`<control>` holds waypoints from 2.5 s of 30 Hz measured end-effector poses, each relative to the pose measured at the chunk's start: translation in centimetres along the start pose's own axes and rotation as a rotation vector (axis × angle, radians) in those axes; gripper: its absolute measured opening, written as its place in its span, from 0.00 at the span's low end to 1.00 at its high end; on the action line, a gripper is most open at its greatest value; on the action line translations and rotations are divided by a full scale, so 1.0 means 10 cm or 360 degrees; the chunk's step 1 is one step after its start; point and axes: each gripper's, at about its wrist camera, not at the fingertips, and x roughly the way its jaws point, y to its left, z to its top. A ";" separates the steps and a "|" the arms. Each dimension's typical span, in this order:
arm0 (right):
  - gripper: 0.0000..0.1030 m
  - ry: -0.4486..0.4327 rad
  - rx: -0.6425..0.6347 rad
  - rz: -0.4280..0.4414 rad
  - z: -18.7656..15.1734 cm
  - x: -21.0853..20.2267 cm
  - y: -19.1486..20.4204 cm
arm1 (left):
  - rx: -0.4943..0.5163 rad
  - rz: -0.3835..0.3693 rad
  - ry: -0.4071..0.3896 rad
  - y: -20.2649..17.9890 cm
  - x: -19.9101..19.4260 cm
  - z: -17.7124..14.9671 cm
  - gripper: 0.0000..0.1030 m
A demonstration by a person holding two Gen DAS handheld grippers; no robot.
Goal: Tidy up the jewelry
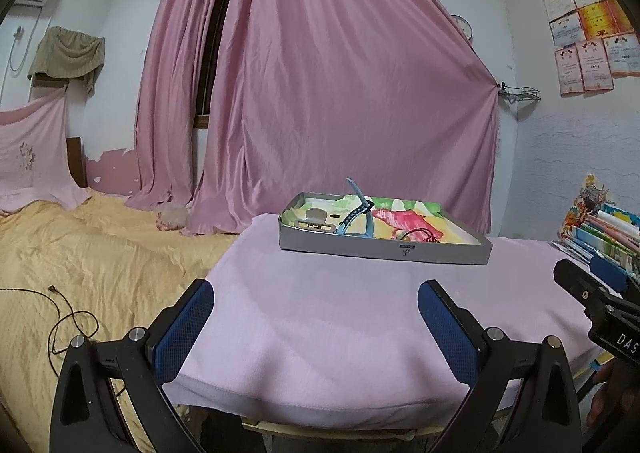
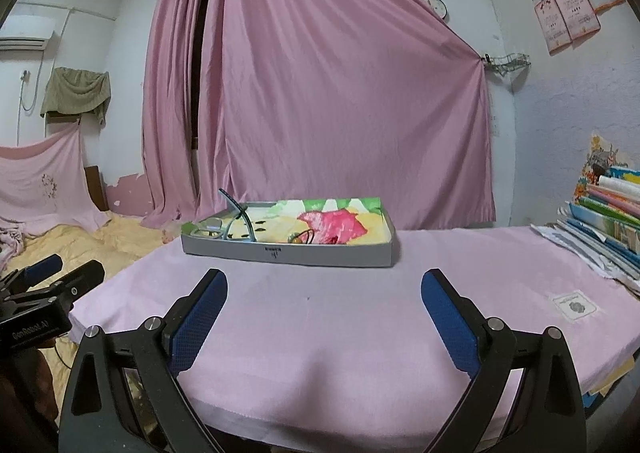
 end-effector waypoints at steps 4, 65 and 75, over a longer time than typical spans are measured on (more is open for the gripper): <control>0.93 0.0014 0.0008 -0.0009 -0.01 0.02 -0.02 | -0.0002 0.0003 -0.0001 0.01 0.01 0.01 1.00; 0.93 0.0035 0.0020 -0.0012 -0.03 0.01 -0.03 | 0.0022 0.0011 0.0005 0.01 0.01 0.00 1.00; 0.93 0.0038 0.0023 -0.0011 -0.04 0.00 -0.03 | 0.0025 0.0014 0.0006 -0.01 0.01 -0.01 0.99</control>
